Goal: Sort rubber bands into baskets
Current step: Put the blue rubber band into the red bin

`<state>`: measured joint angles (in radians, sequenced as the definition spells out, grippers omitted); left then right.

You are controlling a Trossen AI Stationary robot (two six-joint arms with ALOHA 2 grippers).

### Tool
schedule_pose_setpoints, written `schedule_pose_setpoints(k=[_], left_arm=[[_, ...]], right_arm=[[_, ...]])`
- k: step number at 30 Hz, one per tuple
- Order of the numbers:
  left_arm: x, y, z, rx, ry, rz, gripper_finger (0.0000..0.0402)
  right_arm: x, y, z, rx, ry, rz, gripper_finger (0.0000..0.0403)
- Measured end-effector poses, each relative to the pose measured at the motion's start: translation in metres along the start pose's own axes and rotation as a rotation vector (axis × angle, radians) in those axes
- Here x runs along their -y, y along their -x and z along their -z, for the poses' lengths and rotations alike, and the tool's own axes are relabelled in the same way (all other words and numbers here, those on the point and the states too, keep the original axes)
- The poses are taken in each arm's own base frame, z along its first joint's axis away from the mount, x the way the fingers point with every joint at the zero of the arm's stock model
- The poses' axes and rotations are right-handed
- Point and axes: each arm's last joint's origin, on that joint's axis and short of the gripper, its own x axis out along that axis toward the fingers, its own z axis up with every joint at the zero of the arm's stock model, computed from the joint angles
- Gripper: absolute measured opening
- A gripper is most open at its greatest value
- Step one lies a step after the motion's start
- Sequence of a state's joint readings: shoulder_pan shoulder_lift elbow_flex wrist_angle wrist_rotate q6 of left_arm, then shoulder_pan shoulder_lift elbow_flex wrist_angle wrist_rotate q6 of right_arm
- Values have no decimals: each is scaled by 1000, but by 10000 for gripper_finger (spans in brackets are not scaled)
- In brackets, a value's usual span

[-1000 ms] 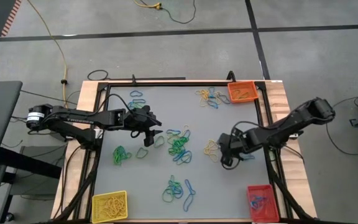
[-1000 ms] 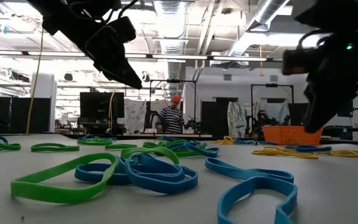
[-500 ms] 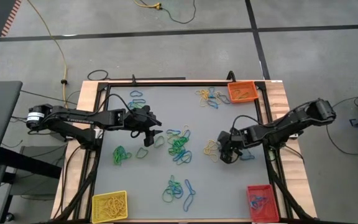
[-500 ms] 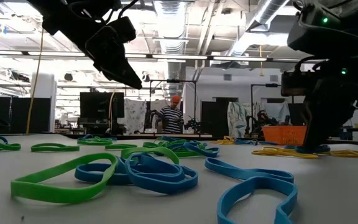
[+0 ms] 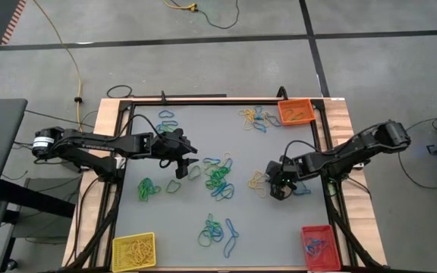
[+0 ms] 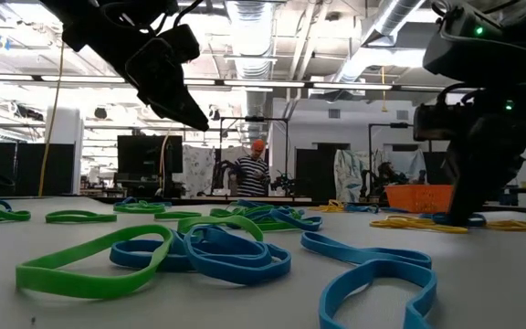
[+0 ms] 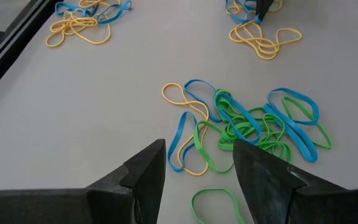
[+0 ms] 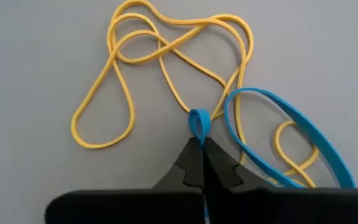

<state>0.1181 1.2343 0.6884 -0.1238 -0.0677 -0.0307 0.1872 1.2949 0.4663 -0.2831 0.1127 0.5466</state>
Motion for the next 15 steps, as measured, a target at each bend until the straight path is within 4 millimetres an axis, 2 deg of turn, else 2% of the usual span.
schedule_pose_setpoints(k=[5,15], left_arm=[[0,0,0,0,0,0,178],[0,0,0,0,0,0,178]], right_arm=[[-8,8,-7,-37,52,1,21],[-34,38,-30,-50,138,5,19]])
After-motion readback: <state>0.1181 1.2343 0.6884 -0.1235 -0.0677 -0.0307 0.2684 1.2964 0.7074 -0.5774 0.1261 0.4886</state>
